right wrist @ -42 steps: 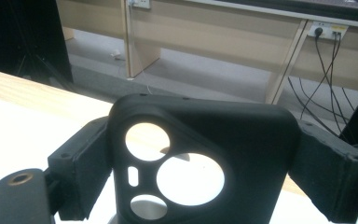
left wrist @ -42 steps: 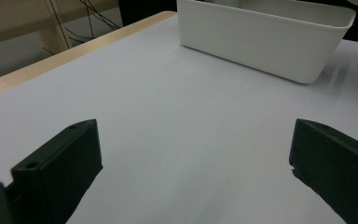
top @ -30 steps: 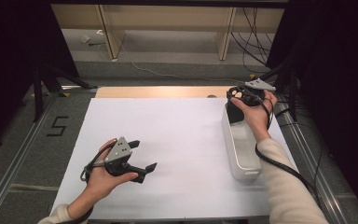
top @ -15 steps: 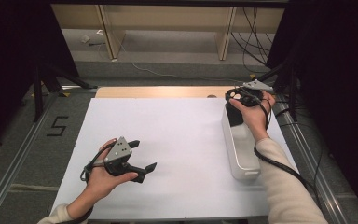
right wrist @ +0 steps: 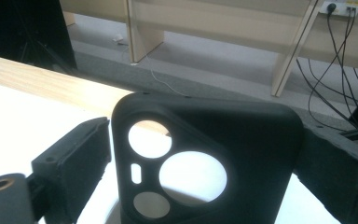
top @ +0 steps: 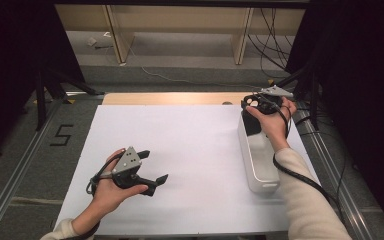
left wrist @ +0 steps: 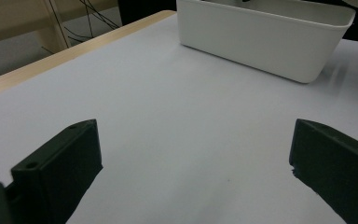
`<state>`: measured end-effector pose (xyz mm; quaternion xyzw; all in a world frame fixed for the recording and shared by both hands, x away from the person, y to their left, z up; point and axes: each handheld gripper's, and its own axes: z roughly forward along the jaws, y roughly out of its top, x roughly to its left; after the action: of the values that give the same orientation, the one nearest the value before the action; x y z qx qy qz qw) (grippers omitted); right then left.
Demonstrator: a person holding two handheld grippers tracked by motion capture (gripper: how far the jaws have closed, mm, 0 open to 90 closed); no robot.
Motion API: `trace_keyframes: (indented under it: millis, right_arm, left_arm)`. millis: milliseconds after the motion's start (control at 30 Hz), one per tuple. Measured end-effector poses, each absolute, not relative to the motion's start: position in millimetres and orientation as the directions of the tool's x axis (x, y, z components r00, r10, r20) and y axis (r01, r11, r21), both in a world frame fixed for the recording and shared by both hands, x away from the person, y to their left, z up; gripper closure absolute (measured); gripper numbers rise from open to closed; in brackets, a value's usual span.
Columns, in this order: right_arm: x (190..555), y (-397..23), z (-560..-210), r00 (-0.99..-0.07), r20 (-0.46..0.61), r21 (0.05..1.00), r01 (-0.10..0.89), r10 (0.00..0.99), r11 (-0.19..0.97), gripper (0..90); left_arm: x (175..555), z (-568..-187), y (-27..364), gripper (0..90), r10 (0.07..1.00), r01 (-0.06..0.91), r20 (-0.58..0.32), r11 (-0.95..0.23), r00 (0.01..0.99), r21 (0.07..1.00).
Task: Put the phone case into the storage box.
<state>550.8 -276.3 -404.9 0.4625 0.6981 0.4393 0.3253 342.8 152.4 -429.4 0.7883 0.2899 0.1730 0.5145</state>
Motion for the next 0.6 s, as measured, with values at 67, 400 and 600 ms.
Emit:
trace_keyframes:
  millis: [67,400,600]
  right_arm:
    - [550.8,-276.4,-404.3,-0.367,-0.048,0.915,0.358,0.929,0.188,5.1]
    - [546.7,-281.2,-393.2,-0.355,-0.049,0.927,0.332,0.934,0.175,1.8]
    - [544.0,-282.4,-387.5,-0.356,-0.041,0.936,0.314,0.934,0.161,1.6]
  left_arm:
    - [342.9,-429.4,152.4,1.9,0.635,0.279,-0.026,-0.302,0.772,0.911]
    - [342.7,-429.4,152.1,1.9,0.633,0.278,-0.025,-0.305,0.774,0.911]
    - [342.5,-429.1,152.1,1.9,0.634,0.278,-0.024,-0.304,0.773,0.911]
